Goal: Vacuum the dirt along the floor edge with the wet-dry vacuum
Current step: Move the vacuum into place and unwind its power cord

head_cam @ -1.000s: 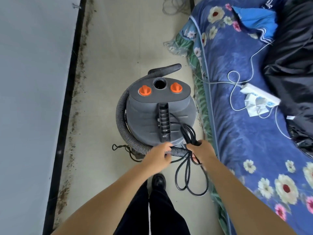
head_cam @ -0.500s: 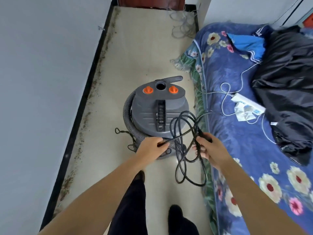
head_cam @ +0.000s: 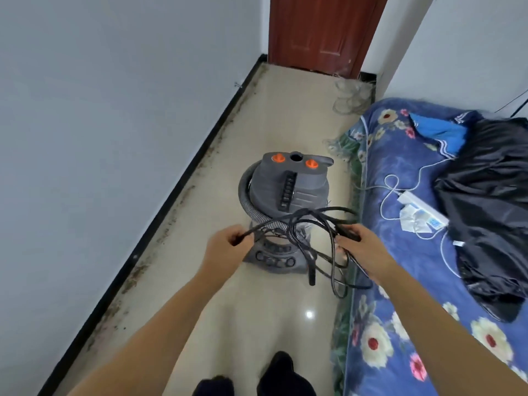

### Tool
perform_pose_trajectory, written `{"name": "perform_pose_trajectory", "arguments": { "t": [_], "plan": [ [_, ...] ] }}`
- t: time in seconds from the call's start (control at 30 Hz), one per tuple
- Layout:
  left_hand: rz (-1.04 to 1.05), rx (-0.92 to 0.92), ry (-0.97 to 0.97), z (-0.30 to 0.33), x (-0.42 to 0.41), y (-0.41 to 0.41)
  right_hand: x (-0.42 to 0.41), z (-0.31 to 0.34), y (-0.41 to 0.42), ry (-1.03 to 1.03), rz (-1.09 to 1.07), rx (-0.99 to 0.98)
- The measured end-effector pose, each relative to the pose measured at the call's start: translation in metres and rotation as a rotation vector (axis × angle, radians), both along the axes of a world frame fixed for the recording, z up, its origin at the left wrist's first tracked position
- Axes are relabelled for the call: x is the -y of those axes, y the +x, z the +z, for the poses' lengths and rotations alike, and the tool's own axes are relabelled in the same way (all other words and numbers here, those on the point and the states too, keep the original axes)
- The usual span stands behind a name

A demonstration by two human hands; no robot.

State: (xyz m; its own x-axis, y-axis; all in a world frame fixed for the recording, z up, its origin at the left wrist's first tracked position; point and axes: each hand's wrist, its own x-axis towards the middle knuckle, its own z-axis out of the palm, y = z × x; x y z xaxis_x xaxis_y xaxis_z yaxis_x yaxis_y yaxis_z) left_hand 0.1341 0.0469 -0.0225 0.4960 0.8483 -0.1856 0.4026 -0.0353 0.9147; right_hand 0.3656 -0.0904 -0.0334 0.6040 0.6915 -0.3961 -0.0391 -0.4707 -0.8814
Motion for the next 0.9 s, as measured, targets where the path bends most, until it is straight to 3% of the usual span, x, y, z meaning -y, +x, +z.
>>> {"name": "perform_pose_trajectory", "arguments": {
  "t": [0.1, 0.27, 0.43, 0.6, 0.73, 0.8, 0.9],
  "plan": [
    [-0.051, 0.024, -0.061, 0.019, -0.001, -0.036, -0.001, 0.008, -0.021, 0.025, 0.028, 0.100],
    [-0.292, 0.002, -0.144, 0.060, 0.022, -0.072, -0.029, 0.039, -0.094, 0.145, 0.225, 0.057],
    [-0.151, 0.094, -0.187, 0.068, 0.030, -0.157, -0.044, 0.065, -0.153, 0.227, 0.137, -0.049],
    [-0.117, 0.165, -0.361, 0.071, 0.039, -0.218, -0.039, 0.080, -0.164, 0.334, 0.133, -0.182],
    [-0.037, 0.310, -0.373, 0.076, 0.045, -0.230, -0.042, 0.111, -0.170, 0.509, 0.095, -0.473],
    [-0.002, 0.358, -0.459, 0.070, 0.048, -0.236, -0.044, 0.130, -0.168, 0.490, 0.224, -0.533],
    [0.028, 0.529, -0.669, 0.060, 0.048, -0.241, -0.047, 0.158, -0.167, 0.316, 0.569, -0.339]
  ]
}}
